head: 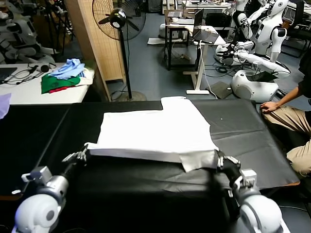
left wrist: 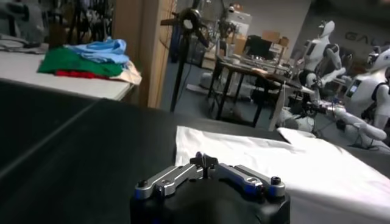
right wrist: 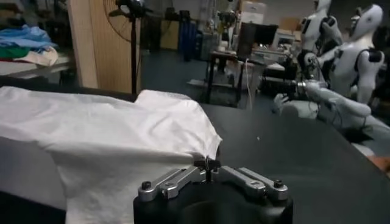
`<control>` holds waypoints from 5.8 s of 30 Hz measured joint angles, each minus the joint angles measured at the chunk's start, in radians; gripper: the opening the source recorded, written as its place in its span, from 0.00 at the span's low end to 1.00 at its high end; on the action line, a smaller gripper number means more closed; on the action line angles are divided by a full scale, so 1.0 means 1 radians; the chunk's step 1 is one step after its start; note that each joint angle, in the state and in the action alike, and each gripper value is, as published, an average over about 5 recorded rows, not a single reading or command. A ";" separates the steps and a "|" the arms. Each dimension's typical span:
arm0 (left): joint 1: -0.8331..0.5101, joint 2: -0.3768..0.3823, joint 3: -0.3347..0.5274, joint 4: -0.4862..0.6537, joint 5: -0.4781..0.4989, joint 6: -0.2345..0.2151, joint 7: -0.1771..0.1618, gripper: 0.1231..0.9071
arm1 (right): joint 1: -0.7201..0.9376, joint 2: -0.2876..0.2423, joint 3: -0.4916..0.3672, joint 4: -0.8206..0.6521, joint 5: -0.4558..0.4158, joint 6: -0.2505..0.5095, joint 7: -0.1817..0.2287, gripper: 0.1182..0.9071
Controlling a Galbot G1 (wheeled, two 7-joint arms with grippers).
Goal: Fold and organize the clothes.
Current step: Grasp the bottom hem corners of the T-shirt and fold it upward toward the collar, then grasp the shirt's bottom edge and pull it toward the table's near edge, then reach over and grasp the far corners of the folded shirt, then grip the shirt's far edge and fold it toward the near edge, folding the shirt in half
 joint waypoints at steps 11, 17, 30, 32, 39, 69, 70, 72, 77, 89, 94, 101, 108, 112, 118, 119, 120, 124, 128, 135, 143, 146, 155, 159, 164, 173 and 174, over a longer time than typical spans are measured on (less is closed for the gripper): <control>-0.134 0.004 0.082 0.156 0.102 -0.021 -0.013 0.09 | -0.022 -0.025 0.012 0.016 0.036 0.041 -0.047 0.54; -0.150 -0.001 0.089 0.186 0.113 -0.026 -0.016 0.51 | -0.117 -0.032 0.061 0.112 0.100 -0.014 -0.019 0.84; -0.086 0.005 0.061 0.167 0.064 0.004 0.016 0.86 | -0.215 0.016 0.077 0.172 0.197 -0.130 0.025 0.65; -0.077 0.007 0.051 0.167 0.027 0.022 0.020 0.85 | -0.216 0.020 0.077 0.166 0.202 -0.133 0.030 0.50; -0.065 0.012 0.029 0.171 -0.051 0.067 0.031 0.58 | -0.222 0.029 0.075 0.162 0.203 -0.134 0.041 0.06; 0.216 0.037 -0.063 -0.124 -0.006 0.150 -0.017 0.00 | -0.409 -0.093 0.201 0.446 0.374 -0.453 0.186 0.01; 0.245 0.036 -0.071 -0.150 -0.002 0.160 -0.023 0.00 | -0.419 -0.097 0.206 0.456 0.376 -0.453 0.189 0.01; 0.304 0.034 -0.084 -0.196 0.009 0.180 -0.035 0.00 | -0.437 -0.104 0.215 0.472 0.379 -0.453 0.191 0.01; 0.416 0.021 -0.114 -0.266 0.029 0.203 -0.056 0.00 | -0.471 -0.104 0.226 0.501 0.381 -0.453 0.190 0.06; 0.464 0.002 -0.160 -0.321 0.020 0.211 -0.080 0.53 | -0.535 -0.090 0.314 0.616 0.404 -0.453 0.188 0.80; 0.464 0.026 -0.183 -0.346 -0.013 0.215 -0.080 0.82 | -0.436 -0.080 0.340 0.557 0.442 -0.451 0.151 0.86; 0.297 0.078 -0.165 -0.300 -0.136 0.221 -0.136 0.86 | -0.095 -0.042 0.193 0.296 0.371 -0.344 0.096 0.86; -0.052 0.159 -0.020 -0.065 -0.235 0.215 -0.172 0.86 | 0.273 0.007 -0.045 -0.057 0.354 -0.280 0.091 0.86; -0.238 0.172 0.082 0.109 -0.262 0.231 -0.173 0.86 | 0.452 0.055 -0.155 -0.254 0.367 -0.289 0.087 0.86; -0.443 0.157 0.211 0.304 -0.293 0.270 -0.197 0.86 | 0.652 0.145 -0.250 -0.507 0.367 -0.330 0.054 0.86; -0.470 0.153 0.227 0.329 -0.294 0.276 -0.201 0.86 | 0.677 0.160 -0.260 -0.542 0.365 -0.334 0.047 0.86; -0.495 0.148 0.242 0.353 -0.295 0.282 -0.202 0.86 | 0.700 0.175 -0.269 -0.575 0.363 -0.334 0.039 0.86; -0.576 0.133 0.287 0.435 -0.301 0.303 -0.203 0.86 | 0.769 0.228 -0.294 -0.688 0.349 -0.336 0.016 0.86; -0.617 0.125 0.304 0.489 -0.308 0.324 -0.202 0.86 | 0.814 0.269 -0.308 -0.779 0.334 -0.332 0.002 0.86; -0.633 0.121 0.309 0.539 -0.302 0.324 -0.165 0.86 | 0.845 0.300 -0.316 -0.867 0.324 -0.325 0.002 0.86; -0.621 0.123 0.311 0.546 -0.265 0.324 -0.111 0.85 | 0.851 0.311 -0.315 -0.898 0.321 -0.319 0.003 0.86; -0.616 0.126 0.311 0.550 -0.246 0.323 -0.106 0.76 | 0.853 0.316 -0.315 -0.905 0.317 -0.316 0.003 0.86; -0.604 0.114 0.310 0.567 -0.216 0.320 -0.085 0.13 | 0.843 0.326 -0.309 -0.898 0.312 -0.307 0.007 0.55; -0.601 0.110 0.307 0.561 -0.219 0.322 -0.082 0.01 | 0.830 0.324 -0.300 -0.884 0.302 -0.284 0.014 0.26; -0.595 0.111 0.295 0.545 -0.224 0.324 -0.066 0.00 | 0.807 0.314 -0.284 -0.859 0.288 -0.229 0.019 0.02; -0.573 0.126 0.262 0.497 -0.194 0.324 -0.046 0.00 | 0.721 0.252 -0.259 -0.696 0.301 -0.148 -0.010 0.01; -0.569 0.130 0.257 0.487 -0.192 0.324 -0.046 0.00 | 0.706 0.239 -0.254 -0.664 0.311 -0.154 -0.007 0.01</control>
